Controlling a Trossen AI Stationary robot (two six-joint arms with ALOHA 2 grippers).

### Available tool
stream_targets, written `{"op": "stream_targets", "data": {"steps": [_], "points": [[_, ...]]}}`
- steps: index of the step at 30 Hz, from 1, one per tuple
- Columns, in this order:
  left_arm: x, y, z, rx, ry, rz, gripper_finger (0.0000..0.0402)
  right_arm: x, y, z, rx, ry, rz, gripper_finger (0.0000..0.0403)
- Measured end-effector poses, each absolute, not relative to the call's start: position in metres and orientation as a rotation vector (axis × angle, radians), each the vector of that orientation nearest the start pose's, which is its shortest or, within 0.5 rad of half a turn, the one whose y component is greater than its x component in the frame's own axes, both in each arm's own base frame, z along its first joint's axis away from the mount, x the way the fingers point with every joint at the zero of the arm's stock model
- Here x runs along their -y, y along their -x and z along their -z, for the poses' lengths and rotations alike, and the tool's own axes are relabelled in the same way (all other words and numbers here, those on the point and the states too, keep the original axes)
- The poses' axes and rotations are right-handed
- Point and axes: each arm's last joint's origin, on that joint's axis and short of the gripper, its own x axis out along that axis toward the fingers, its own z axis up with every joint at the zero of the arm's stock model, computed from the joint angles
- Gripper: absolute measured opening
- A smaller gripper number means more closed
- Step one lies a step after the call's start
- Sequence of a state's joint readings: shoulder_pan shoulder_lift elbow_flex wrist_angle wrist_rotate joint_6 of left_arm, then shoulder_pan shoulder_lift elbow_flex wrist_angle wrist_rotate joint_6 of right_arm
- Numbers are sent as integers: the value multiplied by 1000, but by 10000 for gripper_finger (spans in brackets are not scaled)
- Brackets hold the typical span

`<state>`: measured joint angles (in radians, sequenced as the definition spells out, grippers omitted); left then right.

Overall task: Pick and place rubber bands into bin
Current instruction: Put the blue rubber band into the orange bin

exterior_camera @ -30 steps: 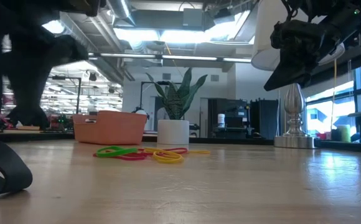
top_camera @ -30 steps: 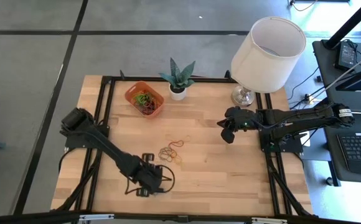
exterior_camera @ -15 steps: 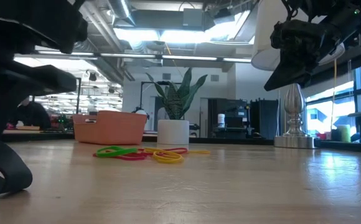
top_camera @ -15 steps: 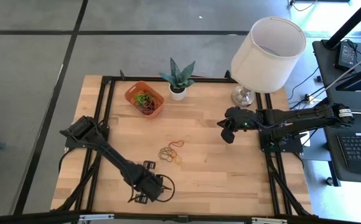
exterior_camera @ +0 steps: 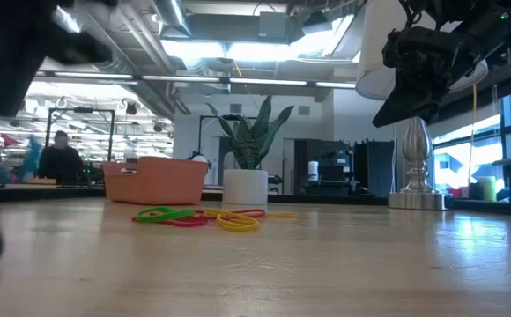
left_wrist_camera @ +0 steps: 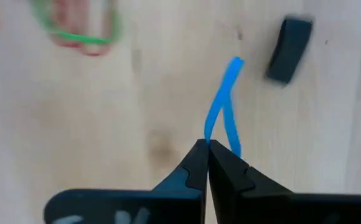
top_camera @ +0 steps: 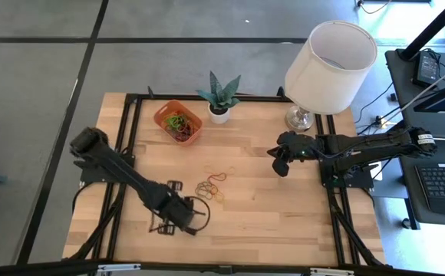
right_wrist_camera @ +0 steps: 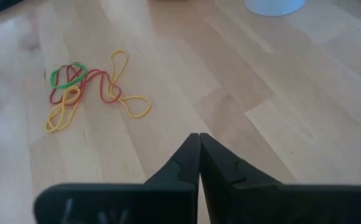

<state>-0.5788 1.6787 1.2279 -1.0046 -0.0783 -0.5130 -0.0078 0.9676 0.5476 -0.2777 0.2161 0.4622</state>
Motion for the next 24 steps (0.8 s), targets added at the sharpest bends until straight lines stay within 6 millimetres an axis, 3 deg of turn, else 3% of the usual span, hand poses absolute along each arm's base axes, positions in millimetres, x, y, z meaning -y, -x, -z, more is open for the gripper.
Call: {"op": "stream_targets", "data": {"steps": [6,13,18,24], "points": [[123,-237,-265,-1325,-86,-116,2,8,-193,-215,-618,-371,368,14],[39,-218,-296,-1305,-150,-385,2,8,-202,-225,-486,-384,341,14],[-26,-211,-292,-1333,-167,-421,2,8,-215,-225,-423,-326,310,4],[-91,-204,-264,-1308,-146,-399,2,8,-237,-214,-370,-365,308,3]]}}
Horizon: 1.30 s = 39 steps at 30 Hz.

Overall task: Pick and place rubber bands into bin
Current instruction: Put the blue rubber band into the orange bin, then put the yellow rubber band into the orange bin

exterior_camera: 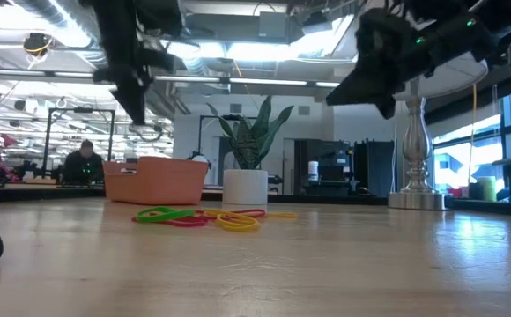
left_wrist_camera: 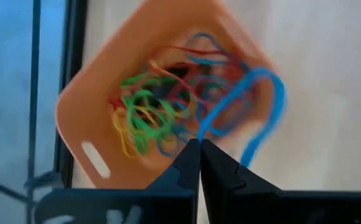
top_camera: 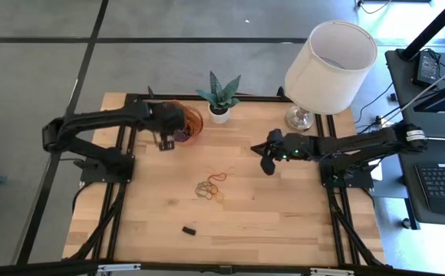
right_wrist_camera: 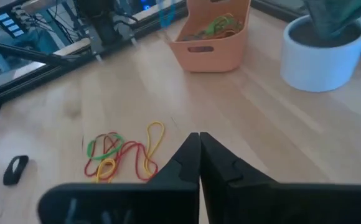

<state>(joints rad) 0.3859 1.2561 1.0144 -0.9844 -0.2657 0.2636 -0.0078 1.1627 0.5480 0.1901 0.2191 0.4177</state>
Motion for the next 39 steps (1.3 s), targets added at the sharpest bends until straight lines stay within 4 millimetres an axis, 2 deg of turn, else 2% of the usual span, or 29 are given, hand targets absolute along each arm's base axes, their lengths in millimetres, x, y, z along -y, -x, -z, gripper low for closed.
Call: {"op": "stream_targets", "data": {"steps": [4,7,11,16,22,29,32,39], "points": [[-126,-196,-243,-1226,-120,-446,2,8,-258,-205,-406,-382,320,3],[-143,-188,-235,-1186,-114,-506,3,8,-278,-204,-442,-349,315,2],[-153,-181,-234,-1169,-73,-499,27,7,-303,-202,-490,-270,300,5],[-156,-178,-234,-1167,-61,-502,86,7,-317,-197,-619,-251,319,16],[-155,-178,-235,-1159,-50,-508,134,7,-318,-192,-755,-178,315,27],[-144,-182,-239,-1142,83,-509,150,6,-315,-189,-804,-92,229,56],[-134,-187,-247,-1142,140,-509,148,4,-319,-185,-813,-39,149,74],[-95,-197,-270,-1035,235,-501,139,1,-331,-153,-872,-54,43,105]]}}
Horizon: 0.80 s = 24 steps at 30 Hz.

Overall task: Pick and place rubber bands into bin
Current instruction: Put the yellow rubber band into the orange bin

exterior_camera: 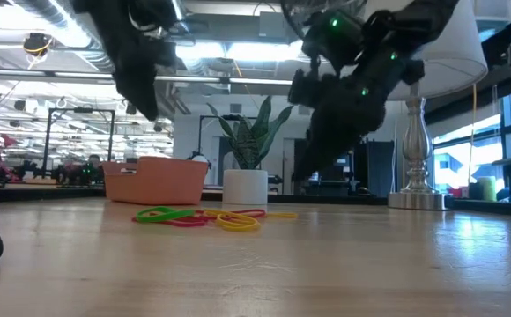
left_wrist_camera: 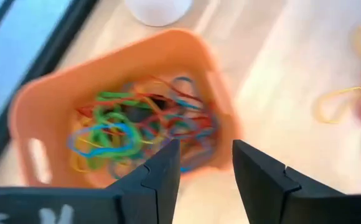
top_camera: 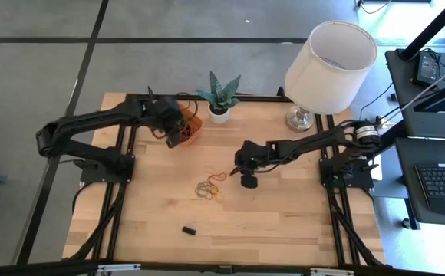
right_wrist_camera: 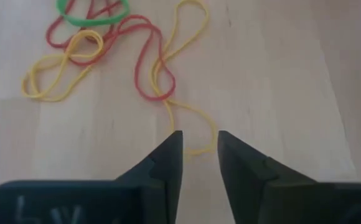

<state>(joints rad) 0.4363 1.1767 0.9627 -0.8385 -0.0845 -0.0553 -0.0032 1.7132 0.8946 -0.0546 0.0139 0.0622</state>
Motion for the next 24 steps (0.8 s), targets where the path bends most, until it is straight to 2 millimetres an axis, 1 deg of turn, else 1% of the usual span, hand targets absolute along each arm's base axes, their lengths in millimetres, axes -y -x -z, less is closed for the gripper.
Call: {"op": "stream_targets", "data": {"steps": [4,6,10,13,16,20,21,24], "points": [[-65,-199,-277,-998,303,-456,141,3,-338,-141,-855,23,11,108],[-50,-201,-279,-985,328,-442,141,4,-340,-133,-874,53,1,108],[-23,-205,-279,-970,354,-444,141,10,-342,-114,-921,49,14,106],[-4,-206,-275,-963,386,-452,141,13,-345,-103,-926,34,23,105],[16,-206,-266,-943,457,-448,140,13,-346,-94,-951,33,24,86],[37,-202,-244,-943,555,-450,131,11,-347,-91,-957,23,35,20],[41,-200,-238,-951,569,-455,128,10,-347,-93,-955,21,35,11],[48,-192,-222,-987,576,-479,116,7,-345,-103,-939,5,42,8]]}}
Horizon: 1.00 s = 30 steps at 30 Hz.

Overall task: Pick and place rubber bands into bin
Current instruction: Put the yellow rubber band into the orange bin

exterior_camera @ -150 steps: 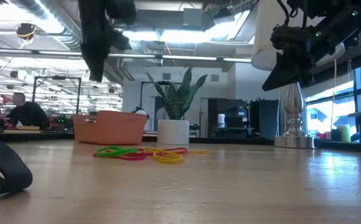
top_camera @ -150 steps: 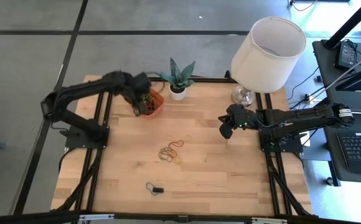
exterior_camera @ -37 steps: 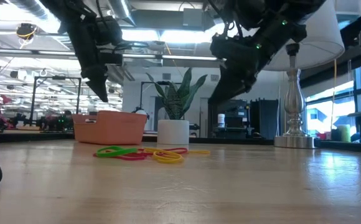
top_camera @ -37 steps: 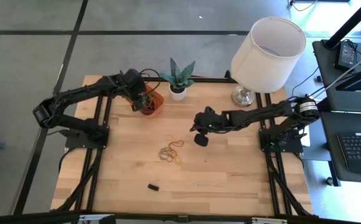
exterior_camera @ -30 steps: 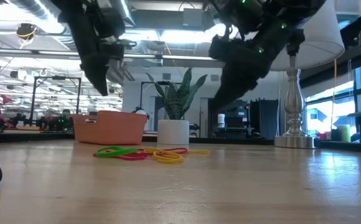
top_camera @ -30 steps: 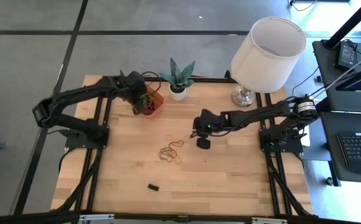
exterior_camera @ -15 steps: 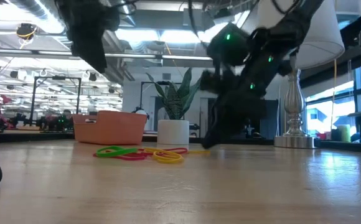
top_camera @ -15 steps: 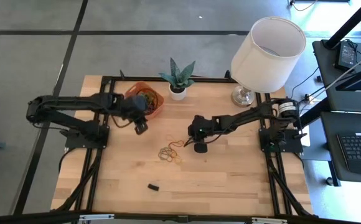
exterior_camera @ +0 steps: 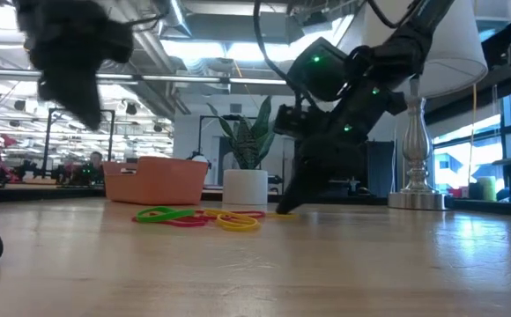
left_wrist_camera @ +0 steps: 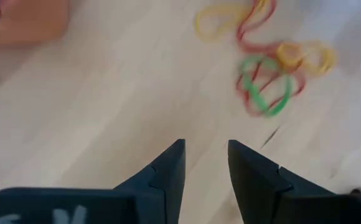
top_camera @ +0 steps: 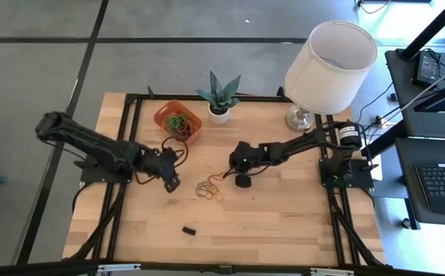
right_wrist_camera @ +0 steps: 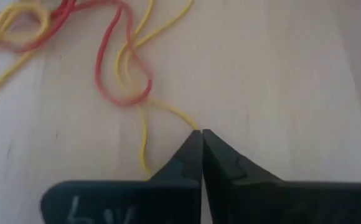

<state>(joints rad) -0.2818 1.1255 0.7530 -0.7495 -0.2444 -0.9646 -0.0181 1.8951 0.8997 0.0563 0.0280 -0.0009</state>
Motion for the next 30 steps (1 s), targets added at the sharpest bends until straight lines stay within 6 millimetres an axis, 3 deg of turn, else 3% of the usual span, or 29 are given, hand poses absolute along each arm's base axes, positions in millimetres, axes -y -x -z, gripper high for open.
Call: {"op": "stream_targets", "data": {"steps": [4,11,14,22,30], "points": [[53,-184,-208,-1006,549,-454,97,5,-332,-124,-969,-26,42,3],[45,-160,-191,-1015,456,-408,72,6,-319,-189,-794,-116,191,1],[38,-146,-188,-978,427,-394,66,2,-325,-224,-687,-104,232,1],[20,-118,-174,-904,367,-392,63,1,-369,-298,-469,-49,305,0],[11,-113,-175,-847,363,-395,65,30,-437,-316,-399,60,390,0]]}}
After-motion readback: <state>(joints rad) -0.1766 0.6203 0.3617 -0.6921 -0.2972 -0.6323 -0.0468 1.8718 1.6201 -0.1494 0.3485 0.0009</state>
